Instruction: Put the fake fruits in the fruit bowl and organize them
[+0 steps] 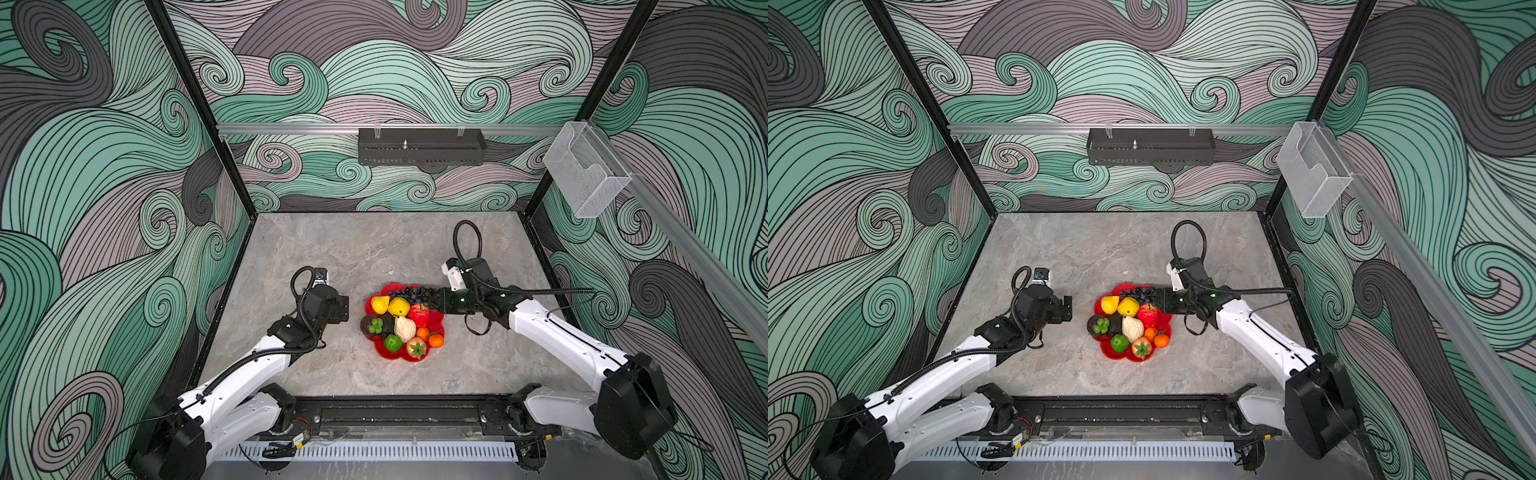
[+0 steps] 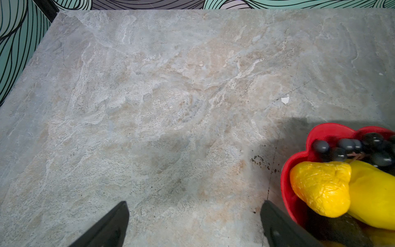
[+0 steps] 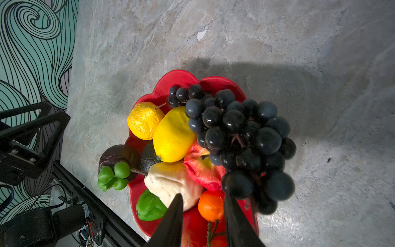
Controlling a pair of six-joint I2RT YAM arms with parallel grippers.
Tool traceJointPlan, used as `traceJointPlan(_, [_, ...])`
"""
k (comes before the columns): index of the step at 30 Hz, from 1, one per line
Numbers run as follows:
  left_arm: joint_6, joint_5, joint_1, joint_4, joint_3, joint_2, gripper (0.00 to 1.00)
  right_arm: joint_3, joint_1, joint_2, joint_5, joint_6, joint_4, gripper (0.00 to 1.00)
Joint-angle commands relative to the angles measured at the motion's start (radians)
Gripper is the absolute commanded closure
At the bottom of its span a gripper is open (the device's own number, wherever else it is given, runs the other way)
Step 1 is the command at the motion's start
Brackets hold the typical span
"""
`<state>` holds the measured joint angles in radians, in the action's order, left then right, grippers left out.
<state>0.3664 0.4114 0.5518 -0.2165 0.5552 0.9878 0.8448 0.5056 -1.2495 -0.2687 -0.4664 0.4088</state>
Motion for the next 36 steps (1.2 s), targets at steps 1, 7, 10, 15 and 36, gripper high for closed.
traceJointPlan(1, [0.008, 0.016, -0.006, -0.008, 0.034, -0.006, 0.02, 0.013, -0.004, 0.035, 0.052, 0.028, 0.041, 0.61])
traceJointPlan(7, [0.006, 0.019, -0.007, -0.006, 0.029, -0.011, 0.02, 0.017, -0.016, 0.059, 0.082, 0.038, 0.045, 0.56])
traceJointPlan(10, [0.005, 0.019, -0.007, -0.007, 0.031, -0.011, 0.02, 0.020, -0.032, 0.072, 0.097, 0.041, 0.045, 0.54])
traceJointPlan(15, [0.002, 0.035, -0.006, 0.003, 0.024, -0.031, 0.02, 0.032, -0.089, 0.134, 0.189, 0.067, 0.062, 0.44])
traceJointPlan(36, [-0.167, 0.291, -0.389, 0.611, -0.127, 0.168, 0.01, -0.395, -0.334, 0.017, 0.737, 0.426, -0.791, 0.00])
